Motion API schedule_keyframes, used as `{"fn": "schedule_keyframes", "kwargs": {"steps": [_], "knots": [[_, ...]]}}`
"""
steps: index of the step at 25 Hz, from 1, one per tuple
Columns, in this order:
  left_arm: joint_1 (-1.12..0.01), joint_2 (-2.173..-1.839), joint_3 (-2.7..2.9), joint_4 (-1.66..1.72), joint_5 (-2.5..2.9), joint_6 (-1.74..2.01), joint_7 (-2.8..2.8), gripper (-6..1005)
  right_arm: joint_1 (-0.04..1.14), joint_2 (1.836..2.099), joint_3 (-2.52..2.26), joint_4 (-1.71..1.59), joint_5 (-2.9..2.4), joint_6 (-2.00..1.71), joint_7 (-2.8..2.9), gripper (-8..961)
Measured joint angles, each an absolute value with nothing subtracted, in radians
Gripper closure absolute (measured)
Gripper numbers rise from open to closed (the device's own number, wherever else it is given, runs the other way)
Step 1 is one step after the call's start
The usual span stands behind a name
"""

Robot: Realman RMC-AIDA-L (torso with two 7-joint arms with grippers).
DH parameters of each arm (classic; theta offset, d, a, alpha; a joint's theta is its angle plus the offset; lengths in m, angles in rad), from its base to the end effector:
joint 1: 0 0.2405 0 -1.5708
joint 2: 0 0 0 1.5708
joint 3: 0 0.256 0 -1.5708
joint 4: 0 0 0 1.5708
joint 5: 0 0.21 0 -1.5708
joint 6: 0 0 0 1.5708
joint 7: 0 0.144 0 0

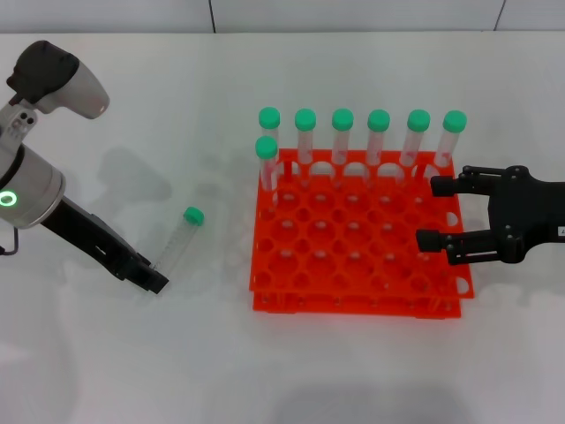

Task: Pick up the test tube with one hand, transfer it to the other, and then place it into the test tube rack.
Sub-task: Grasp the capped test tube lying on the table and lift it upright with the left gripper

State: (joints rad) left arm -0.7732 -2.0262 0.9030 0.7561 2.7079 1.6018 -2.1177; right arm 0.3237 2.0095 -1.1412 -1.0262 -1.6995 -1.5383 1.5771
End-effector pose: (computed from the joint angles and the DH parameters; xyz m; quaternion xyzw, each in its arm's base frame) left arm -0.2609 0.3574 0.0057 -0.9086 -0.3792 0.1697 0.0426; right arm 0.2364 0.3089 0.0260 -0.9567 0.1638 0.2169 0.1043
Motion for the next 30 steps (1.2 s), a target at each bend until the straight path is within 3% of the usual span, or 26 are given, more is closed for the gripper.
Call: {"fn": "schedule_keyframes", "kwargs": {"steps": [30], "knots": [[-0.779,-2.028,0.905,0.749,2.722,1.589,-2.141,711,0.324,2.009,-1.141,-1.032,-1.696,-1.530,1.576,94]]}}
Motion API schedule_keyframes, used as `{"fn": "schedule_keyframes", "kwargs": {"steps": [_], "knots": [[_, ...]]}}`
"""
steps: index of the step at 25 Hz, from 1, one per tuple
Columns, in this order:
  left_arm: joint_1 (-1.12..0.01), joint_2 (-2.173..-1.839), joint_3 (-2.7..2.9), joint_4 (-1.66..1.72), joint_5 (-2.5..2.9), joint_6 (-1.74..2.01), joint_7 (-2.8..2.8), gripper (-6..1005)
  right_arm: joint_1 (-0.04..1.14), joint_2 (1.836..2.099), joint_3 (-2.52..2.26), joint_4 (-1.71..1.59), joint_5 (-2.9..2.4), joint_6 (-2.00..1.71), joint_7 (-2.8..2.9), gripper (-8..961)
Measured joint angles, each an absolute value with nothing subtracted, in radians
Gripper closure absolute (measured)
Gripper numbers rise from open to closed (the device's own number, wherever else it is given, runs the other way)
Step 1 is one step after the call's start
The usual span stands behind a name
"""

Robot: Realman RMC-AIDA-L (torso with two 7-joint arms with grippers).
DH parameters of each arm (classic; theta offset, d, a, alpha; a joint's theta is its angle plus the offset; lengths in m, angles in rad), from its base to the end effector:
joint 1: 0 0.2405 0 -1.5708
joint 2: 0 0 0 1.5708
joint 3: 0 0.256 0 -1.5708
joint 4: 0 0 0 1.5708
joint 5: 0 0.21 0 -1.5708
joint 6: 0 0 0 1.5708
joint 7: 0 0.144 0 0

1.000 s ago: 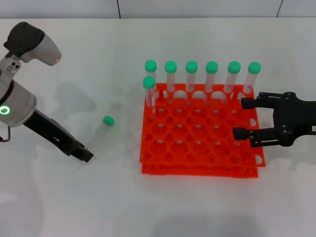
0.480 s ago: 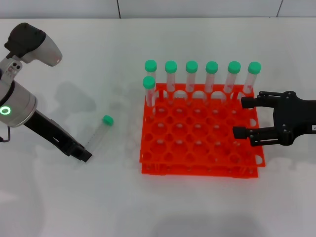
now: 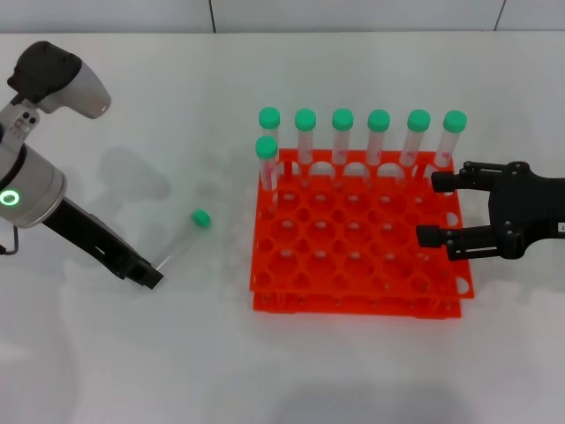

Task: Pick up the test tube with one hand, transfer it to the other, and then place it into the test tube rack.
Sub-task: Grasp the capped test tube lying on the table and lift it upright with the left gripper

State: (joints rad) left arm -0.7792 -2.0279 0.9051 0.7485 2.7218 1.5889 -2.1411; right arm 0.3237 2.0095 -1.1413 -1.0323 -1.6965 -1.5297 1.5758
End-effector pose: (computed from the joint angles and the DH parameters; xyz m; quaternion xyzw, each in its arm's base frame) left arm -0.2615 0.3588 0.0044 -0.9038 -0.3872 0.1757 0.0484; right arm 0.2355 0.3106 0.0270 -0.9564 0.1612 0.2173 0.1098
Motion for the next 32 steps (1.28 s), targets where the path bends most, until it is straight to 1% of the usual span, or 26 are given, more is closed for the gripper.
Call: {"fn": "schedule_keyframes", "kwargs": {"steps": [2,11,32], "knots": [[-0.779,-2.028,0.905,0.749,2.722,1.588,-2.143,710,0.324,2.009,-1.141,-1.032,-1.697,-1.529,1.576,94],[-0.779,-2.025,0.905,0.748,2.726,1.579,-2.150,773,0.324,2.009,-1.141,-1.034,-1.697,-1.528,1.575,94],[-0.780,-2.025,0.902,0.747,2.729,1.567,-2.154,808,0.324,2.010,-1.141,-1.035,-1.695,-1.528,1.575,93]]}}
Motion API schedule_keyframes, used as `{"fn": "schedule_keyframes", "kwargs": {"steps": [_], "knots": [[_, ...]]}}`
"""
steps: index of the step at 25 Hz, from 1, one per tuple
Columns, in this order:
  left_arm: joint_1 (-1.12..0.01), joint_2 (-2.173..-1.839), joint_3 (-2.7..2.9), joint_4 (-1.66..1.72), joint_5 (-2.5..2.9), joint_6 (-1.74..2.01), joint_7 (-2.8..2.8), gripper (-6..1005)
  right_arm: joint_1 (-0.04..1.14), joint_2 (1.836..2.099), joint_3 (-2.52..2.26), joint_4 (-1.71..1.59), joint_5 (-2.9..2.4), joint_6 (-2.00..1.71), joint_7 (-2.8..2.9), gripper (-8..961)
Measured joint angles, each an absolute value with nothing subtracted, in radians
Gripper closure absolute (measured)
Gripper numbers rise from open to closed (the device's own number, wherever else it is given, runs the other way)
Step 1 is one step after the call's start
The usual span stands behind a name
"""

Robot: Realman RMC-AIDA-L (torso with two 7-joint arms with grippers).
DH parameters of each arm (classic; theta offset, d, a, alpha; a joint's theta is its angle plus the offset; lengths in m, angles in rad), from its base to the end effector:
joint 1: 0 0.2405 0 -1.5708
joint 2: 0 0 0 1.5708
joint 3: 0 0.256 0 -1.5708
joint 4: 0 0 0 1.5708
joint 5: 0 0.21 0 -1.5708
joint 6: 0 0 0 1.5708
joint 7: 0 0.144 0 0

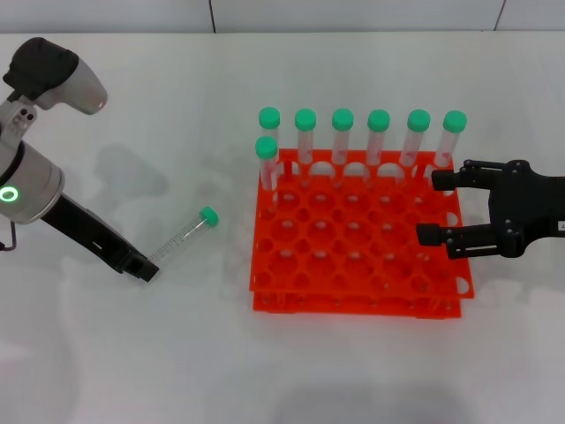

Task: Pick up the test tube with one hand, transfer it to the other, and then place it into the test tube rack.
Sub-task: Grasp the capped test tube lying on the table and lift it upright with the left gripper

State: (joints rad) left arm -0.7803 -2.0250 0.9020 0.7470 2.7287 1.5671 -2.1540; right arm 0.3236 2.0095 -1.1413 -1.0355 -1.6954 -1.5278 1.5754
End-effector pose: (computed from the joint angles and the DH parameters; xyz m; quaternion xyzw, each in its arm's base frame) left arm -0.2635 0.3623 0.0061 -0.9009 -0.3918 0.1763 0.0618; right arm 0.2349 0.3111 0.0275 -0.9564 0.1598 0.2175 0.1113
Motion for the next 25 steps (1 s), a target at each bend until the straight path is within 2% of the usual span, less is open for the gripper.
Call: {"fn": "schedule_keyframes", "kwargs": {"steps": [25], "knots": [[-0.768,-2.014,0.849,0.761,2.632,1.545,-2.129,798,0.319,2.009,-1.133,-1.035,-1.684,-1.525,1.572,94]]}}
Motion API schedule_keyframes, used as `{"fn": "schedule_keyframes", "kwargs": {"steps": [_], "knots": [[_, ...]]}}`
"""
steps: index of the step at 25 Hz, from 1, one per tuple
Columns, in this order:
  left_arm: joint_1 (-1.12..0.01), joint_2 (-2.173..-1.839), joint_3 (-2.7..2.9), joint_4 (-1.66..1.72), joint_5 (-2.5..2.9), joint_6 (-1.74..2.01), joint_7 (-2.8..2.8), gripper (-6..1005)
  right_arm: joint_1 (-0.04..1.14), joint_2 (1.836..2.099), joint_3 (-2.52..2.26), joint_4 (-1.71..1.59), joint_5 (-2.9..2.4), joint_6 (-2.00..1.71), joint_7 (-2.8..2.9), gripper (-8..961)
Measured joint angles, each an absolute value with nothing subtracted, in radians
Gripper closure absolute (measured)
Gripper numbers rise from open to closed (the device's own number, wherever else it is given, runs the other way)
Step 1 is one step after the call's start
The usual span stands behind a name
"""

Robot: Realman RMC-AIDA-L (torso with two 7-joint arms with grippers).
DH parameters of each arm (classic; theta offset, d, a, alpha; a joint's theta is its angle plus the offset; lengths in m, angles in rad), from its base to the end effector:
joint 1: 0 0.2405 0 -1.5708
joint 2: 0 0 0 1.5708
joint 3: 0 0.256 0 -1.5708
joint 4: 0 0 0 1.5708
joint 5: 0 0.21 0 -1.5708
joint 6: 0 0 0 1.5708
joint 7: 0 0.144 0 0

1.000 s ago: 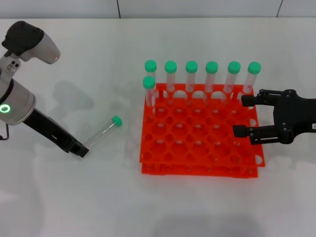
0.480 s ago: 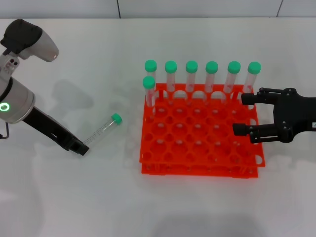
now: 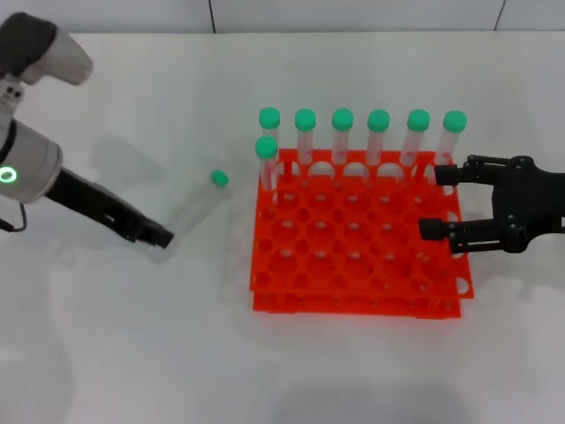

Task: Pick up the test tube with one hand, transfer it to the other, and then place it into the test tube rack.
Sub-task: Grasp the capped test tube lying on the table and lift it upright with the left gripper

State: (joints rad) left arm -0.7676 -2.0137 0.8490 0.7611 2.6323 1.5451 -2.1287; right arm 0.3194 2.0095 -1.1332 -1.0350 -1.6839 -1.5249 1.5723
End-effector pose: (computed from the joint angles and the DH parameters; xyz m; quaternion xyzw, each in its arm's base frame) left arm -0.2570 0.3713 0.0134 -0.9081 -0.3963 0.1092 0.0805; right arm 0.2357 0.3115 0.0299 -0.9539 0.1614 0.2239 0.1178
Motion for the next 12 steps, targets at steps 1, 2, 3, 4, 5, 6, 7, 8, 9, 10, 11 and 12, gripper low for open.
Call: {"fn": "schedule_keyframes", "kwargs": {"steps": [1,2,3,4,5,6,7,8,9,10,11,12], "knots": [[-0.760,-2.013,0.838,0.769,2.619,1.541,-2.122,798,0.319,2.009,-1.132,-1.035,-1.684,-1.525,1.572,94],[-0.751,-2.012,0.832,0.780,2.608,1.540,-2.118,797,0.319,2.009,-1.131,-1.034,-1.684,-1.525,1.572,94],[-0.737,-2.012,0.825,0.801,2.591,1.538,-2.113,797,0.319,2.010,-1.130,-1.034,-1.684,-1.525,1.572,93],[-0.721,-2.012,0.821,0.823,2.573,1.534,-2.108,797,0.319,2.010,-1.127,-1.033,-1.684,-1.525,1.572,93],[-0.706,-2.013,0.818,0.845,2.552,1.532,-2.103,796,0.319,2.009,-1.124,-1.032,-1.684,-1.525,1.572,93],[-0.691,-2.013,0.815,0.869,2.530,1.528,-2.098,796,0.319,2.009,-1.119,-1.031,-1.684,-1.525,1.572,93],[-0.674,-2.013,0.814,0.892,2.501,1.523,-2.095,795,0.319,2.010,-1.115,-1.030,-1.684,-1.525,1.572,93],[-0.661,-2.013,0.812,0.912,2.477,1.518,-2.092,795,0.319,2.009,-1.113,-1.029,-1.684,-1.525,1.572,93],[-0.644,-2.012,0.806,0.933,2.454,1.513,-2.088,795,0.319,2.009,-1.110,-1.028,-1.684,-1.525,1.572,93],[-0.644,-2.012,0.806,0.933,2.454,1.513,-2.088,794,0.319,2.010,-1.108,-1.027,-1.684,-1.525,1.572,93],[-0.614,-2.009,0.779,0.971,2.389,1.496,-2.068,794,0.320,2.009,-1.106,-1.026,-1.684,-1.525,1.572,93],[-0.608,-2.009,0.770,0.978,2.370,1.491,-2.058,793,0.320,2.010,-1.105,-1.026,-1.684,-1.524,1.572,94]]}}
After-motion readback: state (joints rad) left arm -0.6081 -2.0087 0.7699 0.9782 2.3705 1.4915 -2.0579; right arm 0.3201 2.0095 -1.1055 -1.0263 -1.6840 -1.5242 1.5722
